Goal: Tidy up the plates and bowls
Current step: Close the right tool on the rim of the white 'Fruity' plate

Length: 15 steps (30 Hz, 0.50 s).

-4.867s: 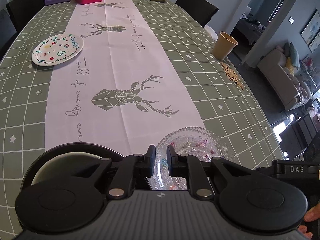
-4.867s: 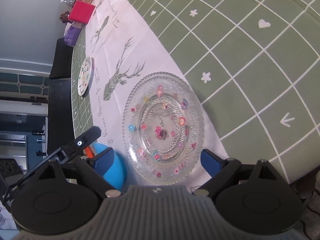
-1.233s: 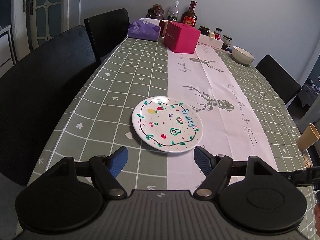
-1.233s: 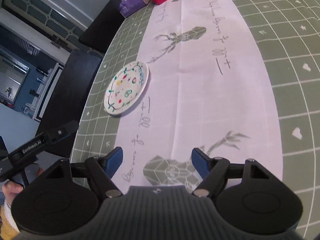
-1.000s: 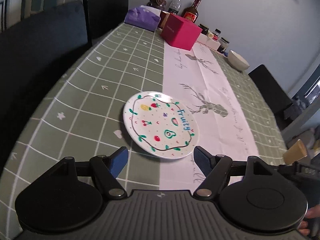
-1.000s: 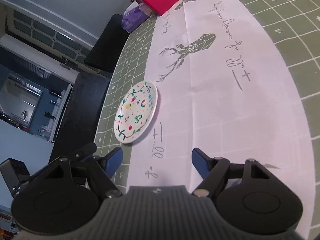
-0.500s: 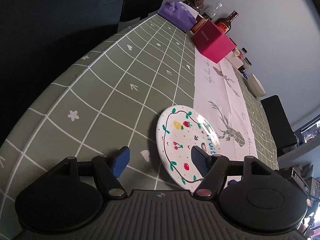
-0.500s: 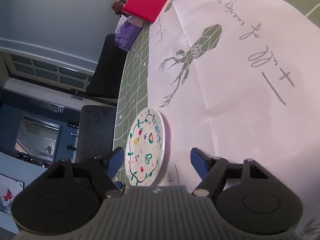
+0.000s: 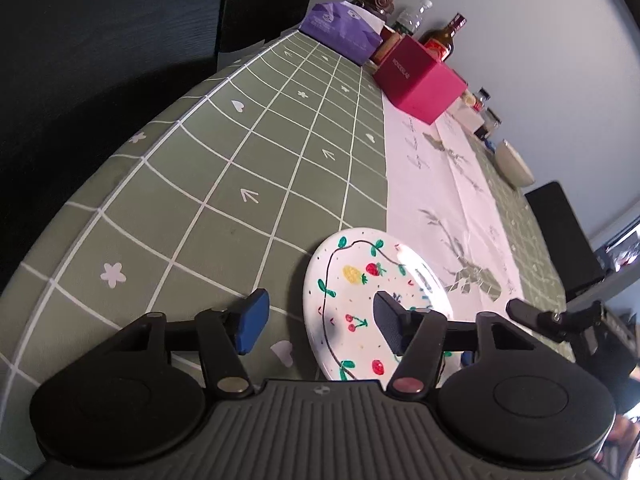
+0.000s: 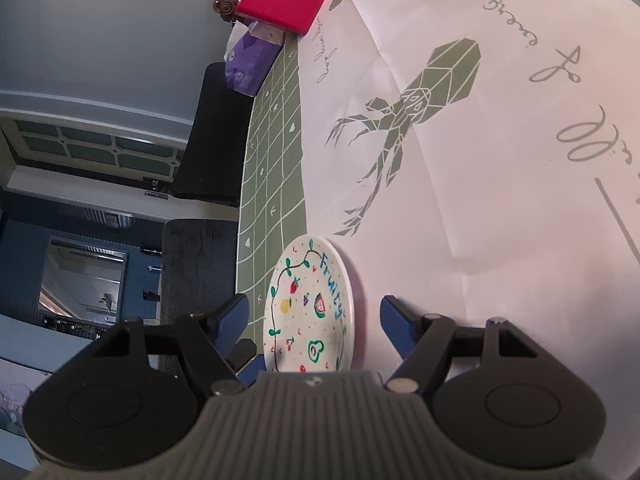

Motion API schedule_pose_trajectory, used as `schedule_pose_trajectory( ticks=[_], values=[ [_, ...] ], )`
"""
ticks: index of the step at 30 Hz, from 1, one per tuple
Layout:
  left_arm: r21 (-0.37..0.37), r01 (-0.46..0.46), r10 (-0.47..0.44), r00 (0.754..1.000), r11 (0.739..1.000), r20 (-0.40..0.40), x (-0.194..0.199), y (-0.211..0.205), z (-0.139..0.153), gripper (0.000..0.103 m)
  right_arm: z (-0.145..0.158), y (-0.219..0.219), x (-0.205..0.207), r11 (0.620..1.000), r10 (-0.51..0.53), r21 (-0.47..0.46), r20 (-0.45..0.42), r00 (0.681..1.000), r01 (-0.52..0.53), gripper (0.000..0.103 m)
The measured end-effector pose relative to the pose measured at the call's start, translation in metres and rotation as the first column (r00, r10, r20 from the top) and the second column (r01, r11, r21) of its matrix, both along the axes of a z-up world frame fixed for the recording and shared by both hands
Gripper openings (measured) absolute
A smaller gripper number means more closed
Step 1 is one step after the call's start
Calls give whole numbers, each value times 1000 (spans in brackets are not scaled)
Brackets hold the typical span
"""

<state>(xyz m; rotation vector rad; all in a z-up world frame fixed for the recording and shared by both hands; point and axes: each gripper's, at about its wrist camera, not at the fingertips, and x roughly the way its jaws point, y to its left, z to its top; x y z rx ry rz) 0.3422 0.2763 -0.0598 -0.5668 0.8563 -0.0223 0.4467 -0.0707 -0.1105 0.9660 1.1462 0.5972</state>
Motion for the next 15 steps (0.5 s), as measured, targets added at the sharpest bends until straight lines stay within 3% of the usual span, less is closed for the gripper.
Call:
schedule_pose_trajectory(
  ticks=[4, 8, 11, 15],
  values=[
    [-51, -10, 9, 1000, 999, -11, -1, 11, -3, 60, 3, 6, 2, 999, 43, -29, 11, 999, -43, 72],
    [-183, -51, 46, 998, 982, -36, -3, 28, -12, 45, 2, 8, 3, 999, 35, -27, 6, 999, -35, 72],
    [-201, -14, 8, 999, 979, -35, -3, 26, -17, 30, 2, 12, 7, 999, 33, -23, -4, 999, -33, 72],
    [-281, -44, 32, 998, 959, -48, -3, 28, -24, 29, 0, 15, 14, 999, 42, -8, -44, 998, -42, 70]
  ],
)
